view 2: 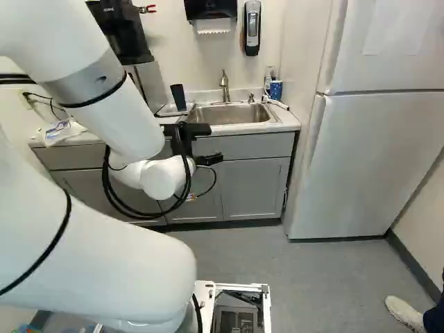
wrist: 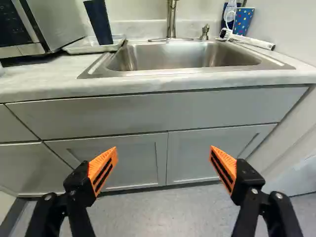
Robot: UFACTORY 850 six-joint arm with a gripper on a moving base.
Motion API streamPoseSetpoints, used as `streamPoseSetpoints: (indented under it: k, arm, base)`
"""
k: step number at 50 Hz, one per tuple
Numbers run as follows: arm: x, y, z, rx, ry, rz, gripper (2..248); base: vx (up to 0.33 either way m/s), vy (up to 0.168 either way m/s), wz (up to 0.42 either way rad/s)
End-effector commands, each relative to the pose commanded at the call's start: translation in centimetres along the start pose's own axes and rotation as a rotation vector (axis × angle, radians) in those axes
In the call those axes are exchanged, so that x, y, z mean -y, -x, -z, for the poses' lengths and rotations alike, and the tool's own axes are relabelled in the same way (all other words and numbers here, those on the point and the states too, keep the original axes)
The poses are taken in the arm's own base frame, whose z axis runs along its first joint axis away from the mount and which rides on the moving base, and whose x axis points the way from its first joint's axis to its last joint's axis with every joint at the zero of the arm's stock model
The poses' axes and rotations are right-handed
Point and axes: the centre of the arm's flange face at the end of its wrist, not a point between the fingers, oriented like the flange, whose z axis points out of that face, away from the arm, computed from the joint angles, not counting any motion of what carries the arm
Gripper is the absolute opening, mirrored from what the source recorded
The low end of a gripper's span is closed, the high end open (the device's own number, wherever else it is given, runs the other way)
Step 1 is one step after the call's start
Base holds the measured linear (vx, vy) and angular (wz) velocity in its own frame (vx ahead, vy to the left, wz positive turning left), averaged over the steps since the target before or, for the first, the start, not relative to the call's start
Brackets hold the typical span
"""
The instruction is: Rinse the cup and place it in the tray
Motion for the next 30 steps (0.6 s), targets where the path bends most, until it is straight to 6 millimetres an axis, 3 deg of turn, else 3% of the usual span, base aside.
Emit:
streamPoseSetpoints:
  k: [30]
  arm:
    - [0.0,1.8,1.4,-0.041,0.005,0.003,247]
  base:
    - [0.0,0.0,0.0]
